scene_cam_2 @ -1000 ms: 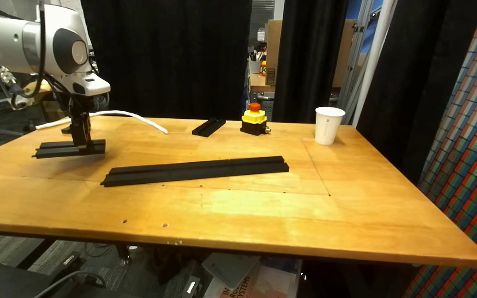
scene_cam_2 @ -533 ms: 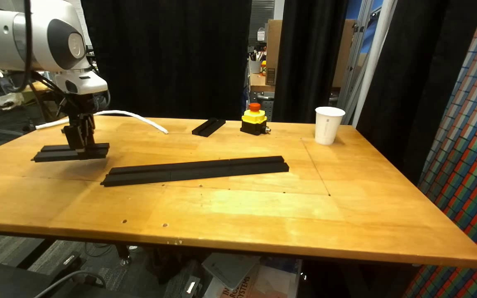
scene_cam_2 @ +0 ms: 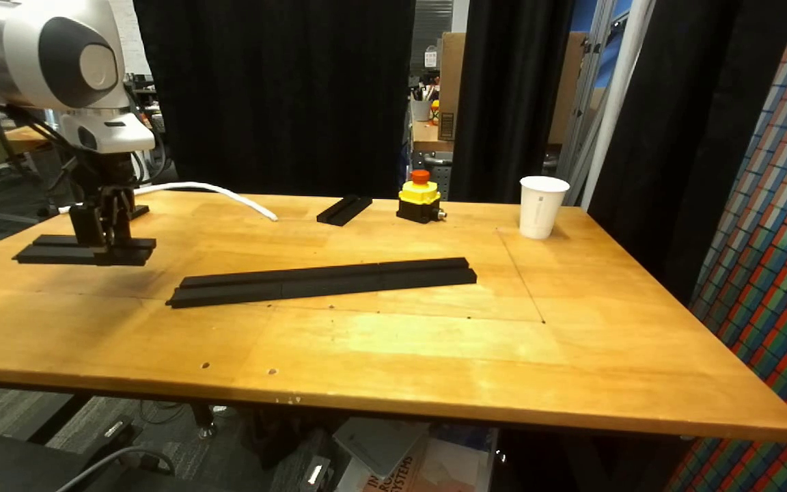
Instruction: Connect the four black objects together
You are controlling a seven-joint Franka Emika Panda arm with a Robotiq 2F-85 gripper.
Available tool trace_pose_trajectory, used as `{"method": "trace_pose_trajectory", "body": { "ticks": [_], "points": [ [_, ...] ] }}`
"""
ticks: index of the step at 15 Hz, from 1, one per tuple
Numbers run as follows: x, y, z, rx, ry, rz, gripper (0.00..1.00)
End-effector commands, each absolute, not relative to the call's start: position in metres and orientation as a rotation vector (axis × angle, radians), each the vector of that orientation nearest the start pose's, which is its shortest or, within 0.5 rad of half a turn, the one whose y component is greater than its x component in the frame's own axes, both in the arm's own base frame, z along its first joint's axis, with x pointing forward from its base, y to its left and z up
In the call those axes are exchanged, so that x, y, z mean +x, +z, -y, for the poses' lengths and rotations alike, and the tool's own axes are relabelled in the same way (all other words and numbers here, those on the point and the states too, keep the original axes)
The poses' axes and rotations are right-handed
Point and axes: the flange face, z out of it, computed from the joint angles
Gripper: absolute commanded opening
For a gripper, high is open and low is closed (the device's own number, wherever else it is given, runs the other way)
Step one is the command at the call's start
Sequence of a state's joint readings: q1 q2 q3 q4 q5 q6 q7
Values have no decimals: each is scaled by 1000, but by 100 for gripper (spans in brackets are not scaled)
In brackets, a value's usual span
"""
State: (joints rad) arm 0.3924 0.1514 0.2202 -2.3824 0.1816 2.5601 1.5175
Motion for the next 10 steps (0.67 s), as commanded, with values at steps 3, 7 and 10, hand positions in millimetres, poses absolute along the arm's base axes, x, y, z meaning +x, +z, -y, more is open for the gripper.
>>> {"method": "trace_pose_trajectory", "body": {
  "ticks": [3, 7, 10],
  "points": [
    [392, 269, -290, -2563, 238, -1595, 45],
    [384, 259, -286, -2579, 249, -1626, 45],
    [380, 251, -279, -2591, 244, -1631, 45]
  ]
}}
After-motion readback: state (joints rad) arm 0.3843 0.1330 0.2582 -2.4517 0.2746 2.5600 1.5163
